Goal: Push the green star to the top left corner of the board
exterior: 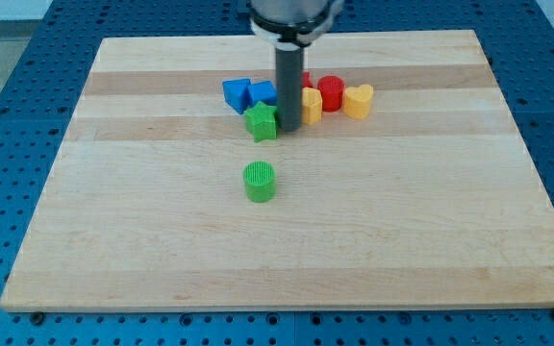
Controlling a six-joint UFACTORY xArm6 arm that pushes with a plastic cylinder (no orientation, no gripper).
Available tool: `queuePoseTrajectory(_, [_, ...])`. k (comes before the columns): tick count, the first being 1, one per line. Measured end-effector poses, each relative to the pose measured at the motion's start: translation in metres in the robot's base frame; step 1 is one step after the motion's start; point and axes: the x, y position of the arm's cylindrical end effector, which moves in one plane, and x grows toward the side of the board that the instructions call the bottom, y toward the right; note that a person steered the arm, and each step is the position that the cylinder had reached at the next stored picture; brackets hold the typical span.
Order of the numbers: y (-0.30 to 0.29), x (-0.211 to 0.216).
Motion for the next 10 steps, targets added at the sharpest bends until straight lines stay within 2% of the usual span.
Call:
queuePoseTrajectory(3, [-0.113, 0.0])
queuePoseTrajectory(4, [-0.097, 0.004])
queuePoseTrajectory(6, [-0.094, 0.064])
queuePoseTrajectory(7, [-0.108, 0.064])
queuePoseTrajectory(8, [-0.127, 0.051])
queuePoseTrajectory(10, [-0.163, -0.004])
